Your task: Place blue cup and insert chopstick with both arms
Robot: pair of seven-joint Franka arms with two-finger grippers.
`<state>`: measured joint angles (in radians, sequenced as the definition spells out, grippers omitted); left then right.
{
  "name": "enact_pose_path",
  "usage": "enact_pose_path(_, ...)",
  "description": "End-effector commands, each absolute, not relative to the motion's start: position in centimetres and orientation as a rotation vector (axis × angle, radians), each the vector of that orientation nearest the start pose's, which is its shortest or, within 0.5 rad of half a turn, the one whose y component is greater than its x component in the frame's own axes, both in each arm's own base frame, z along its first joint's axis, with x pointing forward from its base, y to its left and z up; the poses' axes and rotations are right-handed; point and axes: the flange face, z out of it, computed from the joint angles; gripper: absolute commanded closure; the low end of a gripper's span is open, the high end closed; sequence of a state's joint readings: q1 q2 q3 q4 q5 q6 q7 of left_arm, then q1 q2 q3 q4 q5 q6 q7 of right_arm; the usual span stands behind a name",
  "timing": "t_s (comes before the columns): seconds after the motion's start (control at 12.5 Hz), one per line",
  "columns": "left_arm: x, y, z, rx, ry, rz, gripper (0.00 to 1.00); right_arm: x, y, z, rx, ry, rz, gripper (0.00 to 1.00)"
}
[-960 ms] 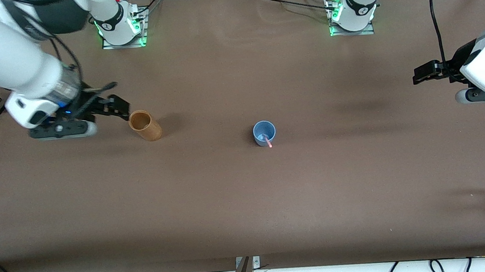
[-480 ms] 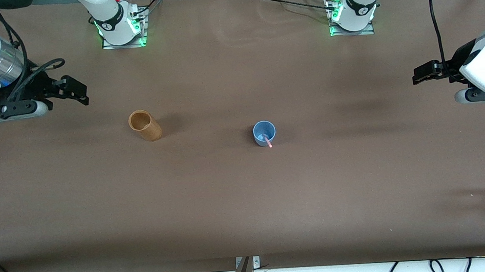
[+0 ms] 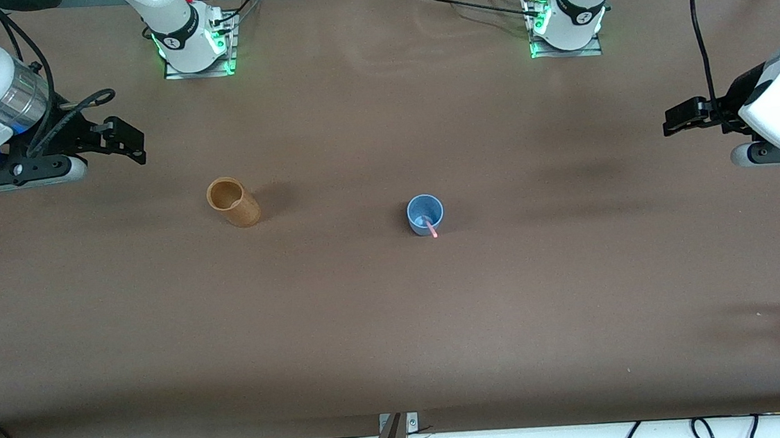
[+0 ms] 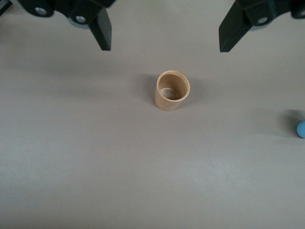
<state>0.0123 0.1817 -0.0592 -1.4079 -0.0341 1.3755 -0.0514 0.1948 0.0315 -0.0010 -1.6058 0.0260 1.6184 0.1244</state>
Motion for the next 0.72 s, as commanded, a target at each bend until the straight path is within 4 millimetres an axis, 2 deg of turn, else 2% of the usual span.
enact_pose_path(0.0, 58.6, -2.9, 58.2, -3.148, 0.032, 0.323, 0.0, 55.3, 10.8, 60.0, -3.115, -0.105, 0.018, 0.0)
enact_pose_path(0.32, 58.6, -3.0, 58.2, -3.148, 0.034, 0.323, 0.0, 55.4, 10.5, 60.1, -3.124, -0.083, 0.009, 0.0)
enact_pose_path(0.48, 58.6, -2.9, 58.2, -3.148, 0.034, 0.326, 0.0, 55.6, 9.1, 60.2, -3.117, -0.039, 0.005, 0.0)
enact_pose_path(0.64, 58.6, -3.0, 58.2, -3.147, 0.037, 0.326, 0.0, 55.8, 9.2, 61.1, -3.125, -0.052, -0.023, 0.0)
